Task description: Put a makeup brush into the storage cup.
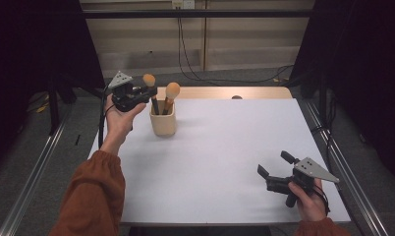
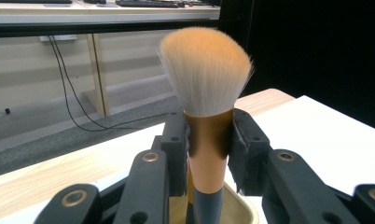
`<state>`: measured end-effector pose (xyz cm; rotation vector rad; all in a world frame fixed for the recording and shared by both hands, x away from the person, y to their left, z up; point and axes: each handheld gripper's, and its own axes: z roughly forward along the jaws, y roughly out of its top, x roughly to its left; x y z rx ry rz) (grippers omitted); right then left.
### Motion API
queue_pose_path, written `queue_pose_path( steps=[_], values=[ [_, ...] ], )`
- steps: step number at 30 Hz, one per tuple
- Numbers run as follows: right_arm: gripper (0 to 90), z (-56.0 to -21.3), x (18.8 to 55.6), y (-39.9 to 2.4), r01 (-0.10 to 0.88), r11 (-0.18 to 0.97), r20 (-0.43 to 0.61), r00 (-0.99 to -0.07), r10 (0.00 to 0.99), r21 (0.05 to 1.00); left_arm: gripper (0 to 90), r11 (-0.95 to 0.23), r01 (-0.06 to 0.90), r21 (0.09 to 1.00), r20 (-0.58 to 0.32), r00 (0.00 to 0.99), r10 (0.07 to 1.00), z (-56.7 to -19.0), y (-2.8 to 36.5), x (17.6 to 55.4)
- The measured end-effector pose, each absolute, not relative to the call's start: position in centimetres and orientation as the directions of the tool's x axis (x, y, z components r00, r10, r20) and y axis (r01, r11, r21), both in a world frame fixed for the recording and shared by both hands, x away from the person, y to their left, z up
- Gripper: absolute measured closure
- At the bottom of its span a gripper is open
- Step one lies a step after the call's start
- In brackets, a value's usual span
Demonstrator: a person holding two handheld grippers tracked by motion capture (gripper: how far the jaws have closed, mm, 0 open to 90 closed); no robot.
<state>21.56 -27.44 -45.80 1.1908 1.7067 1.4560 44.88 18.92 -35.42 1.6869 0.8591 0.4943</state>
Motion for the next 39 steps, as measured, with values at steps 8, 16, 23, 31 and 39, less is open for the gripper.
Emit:
queue_pose_path(
  steps=[8, 16, 23, 31, 39],
  values=[
    [0.4, -45.8, 21.6, -27.4, 0.251, 0.002, 0.108, -0.423, 0.9, 0.968, 70.0, -0.121, 0.301, 0.946, -0.107, 0.642, 0.759, -36.5, 19.0, 45.0],
    [0.5, -45.9, 21.6, -27.4, 0.252, 0.005, 0.107, -0.429, 0.897, 0.968, 69.9, -0.125, 0.311, 0.942, -0.108, 0.635, 0.765, -37.5, 19.3, 45.0],
    [0.5, -45.9, 21.6, -27.3, 0.252, 0.007, 0.107, -0.432, 0.895, 0.968, 69.9, -0.139, 0.324, 0.936, -0.104, 0.629, 0.77, -38.0, 19.3, 45.2],
    [0.5, -45.9, 21.6, -27.3, 0.251, 0.006, 0.108, -0.438, 0.892, 0.968, 69.8, -0.158, 0.331, 0.93, -0.094, 0.632, 0.769, -38.9, 19.0, 45.2],
    [0.5, -46.0, 21.6, -27.3, 0.253, 0.008, 0.108, -0.44, 0.892, 0.968, 53.7, -0.133, 0.37, 0.919, -0.131, 0.606, 0.785, -39.4, 19.2, 45.2]
  ],
)
